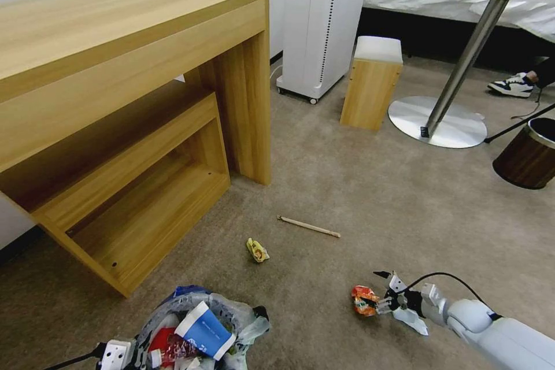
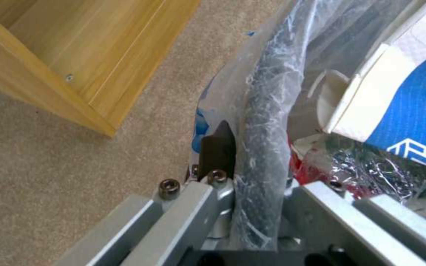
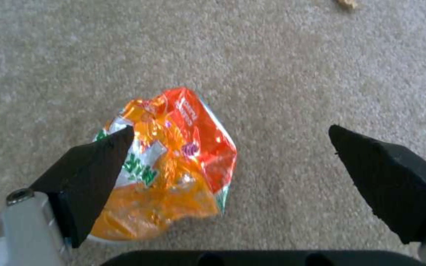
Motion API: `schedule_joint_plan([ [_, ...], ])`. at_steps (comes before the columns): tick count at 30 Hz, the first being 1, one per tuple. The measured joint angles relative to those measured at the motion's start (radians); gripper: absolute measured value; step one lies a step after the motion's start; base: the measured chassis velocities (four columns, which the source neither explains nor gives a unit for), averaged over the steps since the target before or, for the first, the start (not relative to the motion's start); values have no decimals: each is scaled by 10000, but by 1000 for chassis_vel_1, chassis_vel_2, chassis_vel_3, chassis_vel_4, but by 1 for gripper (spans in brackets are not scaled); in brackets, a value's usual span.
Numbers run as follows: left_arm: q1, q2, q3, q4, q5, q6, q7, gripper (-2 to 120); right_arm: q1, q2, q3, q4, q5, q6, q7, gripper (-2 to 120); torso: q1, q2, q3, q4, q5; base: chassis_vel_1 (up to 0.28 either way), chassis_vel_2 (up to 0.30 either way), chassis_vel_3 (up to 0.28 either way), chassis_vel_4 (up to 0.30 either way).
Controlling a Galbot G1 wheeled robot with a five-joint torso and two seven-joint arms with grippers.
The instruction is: Pick up the trash bin and place the garbage on the floor into it.
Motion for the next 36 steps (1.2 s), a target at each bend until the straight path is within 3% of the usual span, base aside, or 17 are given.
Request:
schedule_joint_plan([
  [16,-28,-64,115,43,52,1,-65,0,-639,-214,334,235,22,157,317,100,0,0,0,-1,-7,0,0,0,0],
  [31,200,-138,74,-30,176,-2,14,0,-910,149,490,-23,38,205,619,100,0,0,1,-1,-10,0,0,0,0],
  [36,341,26,-146,-332,-307,131,115,0,-843,208,303,-78,74,253,689,100,0,0,1,-2,-13,0,0,0,0],
])
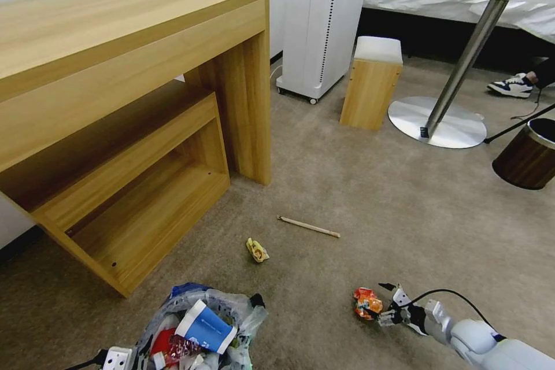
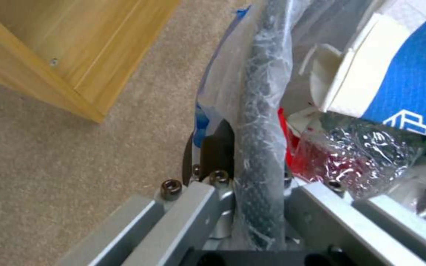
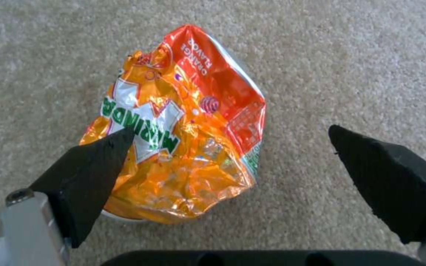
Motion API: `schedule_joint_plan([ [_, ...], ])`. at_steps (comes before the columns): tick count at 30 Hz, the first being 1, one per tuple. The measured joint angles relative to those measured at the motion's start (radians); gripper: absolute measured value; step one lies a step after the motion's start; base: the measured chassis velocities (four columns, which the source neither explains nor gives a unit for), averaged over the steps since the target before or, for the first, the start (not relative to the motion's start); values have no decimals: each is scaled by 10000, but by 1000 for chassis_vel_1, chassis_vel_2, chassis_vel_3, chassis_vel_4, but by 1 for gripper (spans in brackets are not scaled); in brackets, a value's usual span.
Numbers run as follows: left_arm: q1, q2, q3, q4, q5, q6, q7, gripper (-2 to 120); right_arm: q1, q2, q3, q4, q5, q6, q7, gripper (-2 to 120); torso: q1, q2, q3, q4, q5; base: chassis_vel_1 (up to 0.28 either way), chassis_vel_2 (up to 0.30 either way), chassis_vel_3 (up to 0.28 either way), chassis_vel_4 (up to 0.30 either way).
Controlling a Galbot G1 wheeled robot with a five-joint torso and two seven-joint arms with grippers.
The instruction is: Pick up the trash bin and place the garbage on the floor into it.
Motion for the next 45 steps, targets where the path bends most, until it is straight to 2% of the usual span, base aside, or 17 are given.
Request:
schedule_joint_plan([
  [5,59,290,-410,-403,-766,36,-41,0,115,-47,-166,6,48,34,-3,100,1,0,1,-1,3,0,0,0,0],
  [13,162,325,-617,-864,-1272,52,-52,0,149,-55,-195,-45,43,81,-20,100,0,0,1,1,4,0,0,0,0],
  [19,296,551,-994,-1417,-2050,165,-210,0,67,28,-180,-64,19,139,-25,100,0,0,0,0,6,0,0,0,0],
  [25,585,652,-1246,-1617,-2186,200,-228,0,48,134,-238,-152,26,217,0,100,0,0,0,0,8,0,0,0,0],
  [35,823,560,-1211,-1604,-1730,157,-229,0,287,401,-541,-166,232,217,-12,100,1,0,0,2,8,0,0,0,0],
  [38,767,520,-1091,-1513,-1586,106,-234,0,431,409,-691,-114,439,232,-16,89,0,0,0,2,7,0,0,0,0],
  [39,767,520,-1091,-1513,-1586,106,-234,0,431,409,-691,-114,439,232,-16,89,0,0,0,2,7,0,0,0,0],
  [42,715,536,-1034,-1411,-1497,89,-233,0,604,311,-814,9,634,310,-99,75,0,0,-1,2,7,0,0,0,0],
  [43,715,536,-1034,-1411,-1497,89,-233,0,604,311,-814,9,634,310,-99,75,0,0,-1,2,7,0,0,0,0],
  [45,692,563,-1030,-1372,-1484,81,-245,0,678,220,-870,29,670,324,-220,65,0,1,-1,2,5,0,0,0,0],
])
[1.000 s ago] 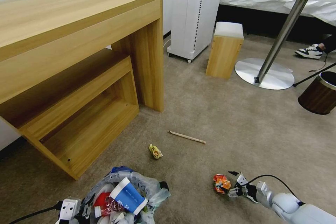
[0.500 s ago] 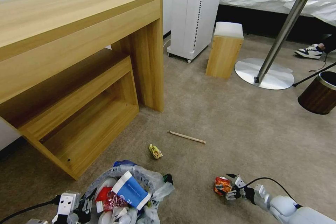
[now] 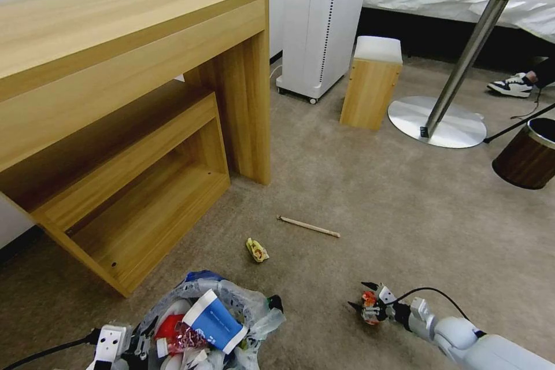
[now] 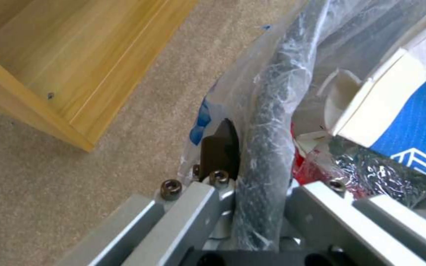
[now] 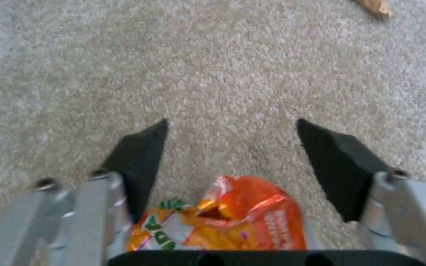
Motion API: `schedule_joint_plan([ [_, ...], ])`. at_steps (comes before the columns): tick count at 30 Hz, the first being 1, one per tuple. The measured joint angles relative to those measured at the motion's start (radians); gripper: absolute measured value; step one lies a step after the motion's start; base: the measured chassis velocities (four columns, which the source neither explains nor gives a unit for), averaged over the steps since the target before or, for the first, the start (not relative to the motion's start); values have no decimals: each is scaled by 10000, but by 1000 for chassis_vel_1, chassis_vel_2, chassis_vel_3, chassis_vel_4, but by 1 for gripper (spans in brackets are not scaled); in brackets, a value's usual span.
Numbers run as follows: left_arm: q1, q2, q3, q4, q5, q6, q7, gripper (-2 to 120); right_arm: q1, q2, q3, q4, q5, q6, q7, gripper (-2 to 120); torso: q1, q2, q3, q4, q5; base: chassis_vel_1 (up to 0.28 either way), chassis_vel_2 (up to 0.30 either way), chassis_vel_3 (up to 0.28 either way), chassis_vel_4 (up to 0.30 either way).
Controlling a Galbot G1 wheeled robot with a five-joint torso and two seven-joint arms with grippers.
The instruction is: Pick up the trash bin and place the garbage on the floor into it.
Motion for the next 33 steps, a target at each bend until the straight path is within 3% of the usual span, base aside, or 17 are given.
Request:
schedule_joint_plan([
  [5,-31,49,11,70,10,-11,-4,0,-21,-64,-40,-132,8,288,130,46,0,0,0,-1,2,0,0,0,0],
  [10,-57,134,23,124,-6,-12,-4,0,-73,-78,6,-147,-17,460,99,58,0,0,0,-1,4,0,0,0,0],
  [12,-61,202,11,151,-37,-13,-11,0,-131,-139,51,-132,-13,548,105,71,0,0,0,-1,2,0,0,0,0],
  [17,-60,257,-17,188,-68,-13,-31,0,-207,-168,149,-160,-34,645,83,83,0,0,0,-1,4,0,0,0,0],
  [20,-60,343,-39,189,-148,-13,-110,0,-319,-231,230,-101,-99,653,77,97,0,0,1,-1,2,0,0,0,0],
  [33,93,535,-219,142,-293,12,-193,0,-952,-188,732,-176,-264,603,135,100,0,0,0,-2,0,0,0,0,0],
])
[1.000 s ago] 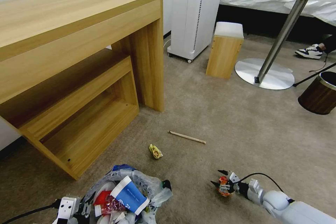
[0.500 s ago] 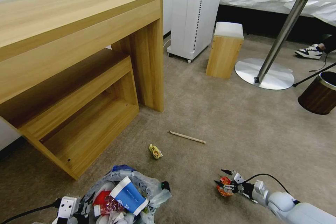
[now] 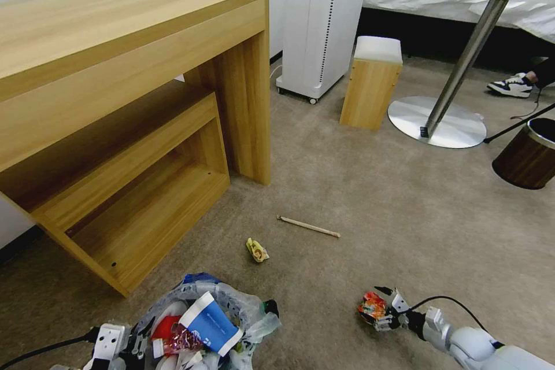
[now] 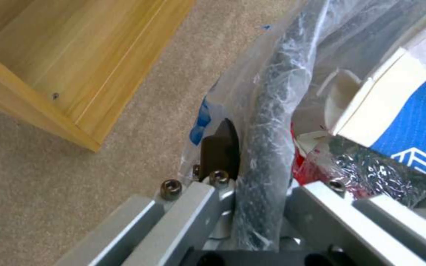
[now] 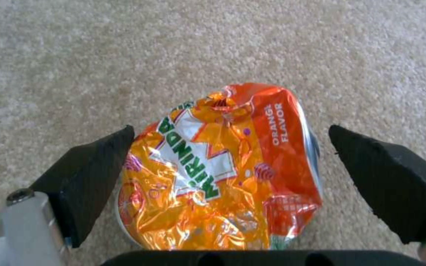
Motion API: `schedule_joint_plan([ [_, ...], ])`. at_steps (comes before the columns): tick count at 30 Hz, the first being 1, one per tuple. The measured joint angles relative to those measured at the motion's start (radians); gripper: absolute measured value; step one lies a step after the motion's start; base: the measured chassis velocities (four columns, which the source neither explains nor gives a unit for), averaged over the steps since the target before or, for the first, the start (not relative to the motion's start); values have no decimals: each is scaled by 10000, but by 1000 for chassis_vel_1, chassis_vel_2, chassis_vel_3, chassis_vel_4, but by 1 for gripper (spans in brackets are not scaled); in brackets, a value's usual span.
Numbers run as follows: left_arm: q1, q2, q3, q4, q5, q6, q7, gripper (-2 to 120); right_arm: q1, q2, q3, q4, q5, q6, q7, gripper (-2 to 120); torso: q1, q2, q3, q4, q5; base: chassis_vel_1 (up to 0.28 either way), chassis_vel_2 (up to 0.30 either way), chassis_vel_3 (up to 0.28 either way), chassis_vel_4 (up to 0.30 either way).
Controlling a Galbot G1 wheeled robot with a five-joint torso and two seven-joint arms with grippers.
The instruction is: Pick up the trash bin and place the garbage on the floor into it.
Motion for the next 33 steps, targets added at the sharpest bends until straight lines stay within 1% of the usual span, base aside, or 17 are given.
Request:
schedule_joint_plan([
  [7,-27,-48,153,100,175,1,-5,0,-398,105,444,-27,-164,19,20,100,0,0,0,1,3,0,0,0,0],
  [12,-69,-136,281,173,294,-5,-4,0,-533,139,530,-72,-182,31,67,100,0,0,0,0,2,0,0,0,0],
  [31,-147,-190,498,343,525,-113,-4,0,-381,253,320,-83,-74,72,167,100,0,0,0,1,1,0,0,0,0],
  [32,-153,-195,531,360,549,-124,-4,0,-354,254,303,-82,-56,72,161,100,0,0,0,1,2,0,0,0,0],
  [33,-162,-207,567,371,565,-126,-4,0,-319,252,266,-79,-13,71,151,96,0,0,0,1,2,0,0,0,0],
])
